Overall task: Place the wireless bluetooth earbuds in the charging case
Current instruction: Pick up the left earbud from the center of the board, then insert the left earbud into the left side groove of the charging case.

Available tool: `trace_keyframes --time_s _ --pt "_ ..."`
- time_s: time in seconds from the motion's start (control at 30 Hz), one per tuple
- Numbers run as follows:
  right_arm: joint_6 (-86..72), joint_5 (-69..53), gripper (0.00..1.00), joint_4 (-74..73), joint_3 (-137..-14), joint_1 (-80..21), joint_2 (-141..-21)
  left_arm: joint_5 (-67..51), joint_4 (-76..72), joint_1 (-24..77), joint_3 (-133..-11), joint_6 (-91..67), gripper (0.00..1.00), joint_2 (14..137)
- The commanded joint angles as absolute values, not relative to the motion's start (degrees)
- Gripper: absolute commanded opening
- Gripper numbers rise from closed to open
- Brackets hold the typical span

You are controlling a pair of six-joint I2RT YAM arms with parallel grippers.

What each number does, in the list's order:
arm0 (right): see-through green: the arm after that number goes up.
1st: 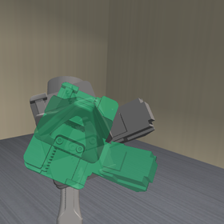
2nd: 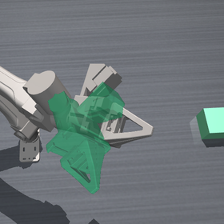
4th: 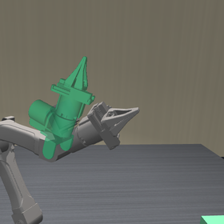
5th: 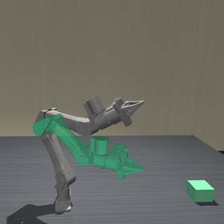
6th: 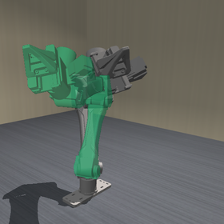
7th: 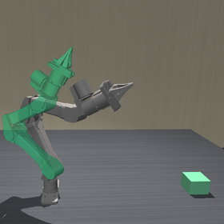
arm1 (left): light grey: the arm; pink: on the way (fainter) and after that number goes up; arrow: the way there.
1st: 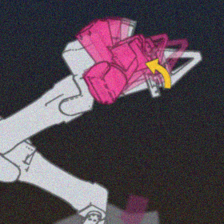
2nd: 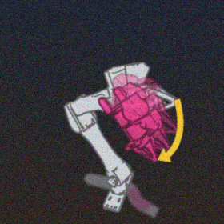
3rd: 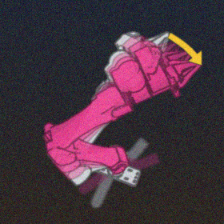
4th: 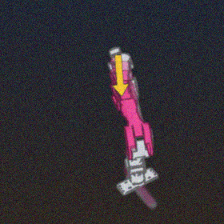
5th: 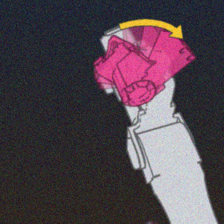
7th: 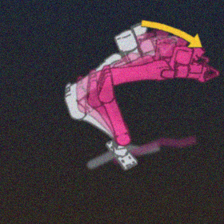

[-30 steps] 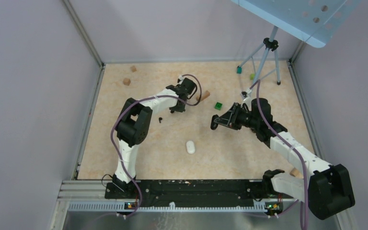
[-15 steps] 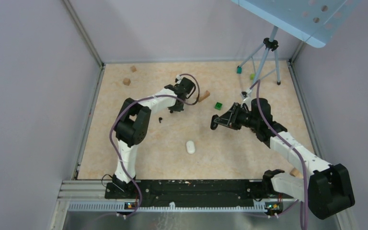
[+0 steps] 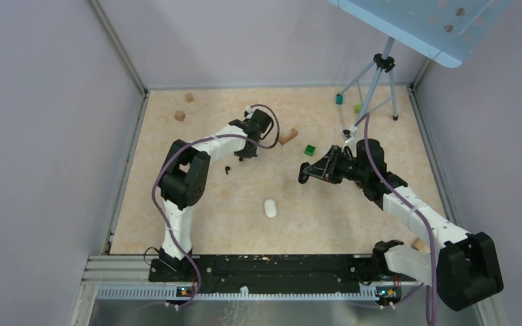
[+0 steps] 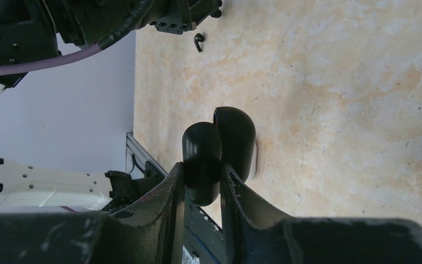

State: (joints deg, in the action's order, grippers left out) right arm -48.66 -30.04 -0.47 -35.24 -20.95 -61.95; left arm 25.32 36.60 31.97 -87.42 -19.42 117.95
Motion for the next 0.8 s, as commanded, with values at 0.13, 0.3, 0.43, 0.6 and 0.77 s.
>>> trace_keyframes --time_s 0.13,0.3,0.43,0.6,0.77 --pt "-47.81 -32.28 0.0 2.33 -34.98 -21.01 -60.51 11.98 37.07 31.81 -85.55 -17.67 0.0 101.18" --pt "-46.05 -38.18 0.0 5.81 -33.66 -20.97 -59.25 -13.1 25.61 31.79 -74.75 -11.11 0.0 84.89" --pt "-45.3 -42.5 0.0 8.85 -34.39 -21.07 -59.8 -24.21 21.22 31.74 -69.41 -16.62 0.0 77.03" --pt "-46.24 -42.34 0.0 11.9 -34.15 -21.06 -59.6 -31.18 6.03 32.57 -59.75 -34.56 0.0 69.22" --pt "-50.63 -41.81 0.0 19.29 -31.78 -21.68 -60.67 -30.17 -8.63 35.35 -48.92 -40.45 0.0 64.29"
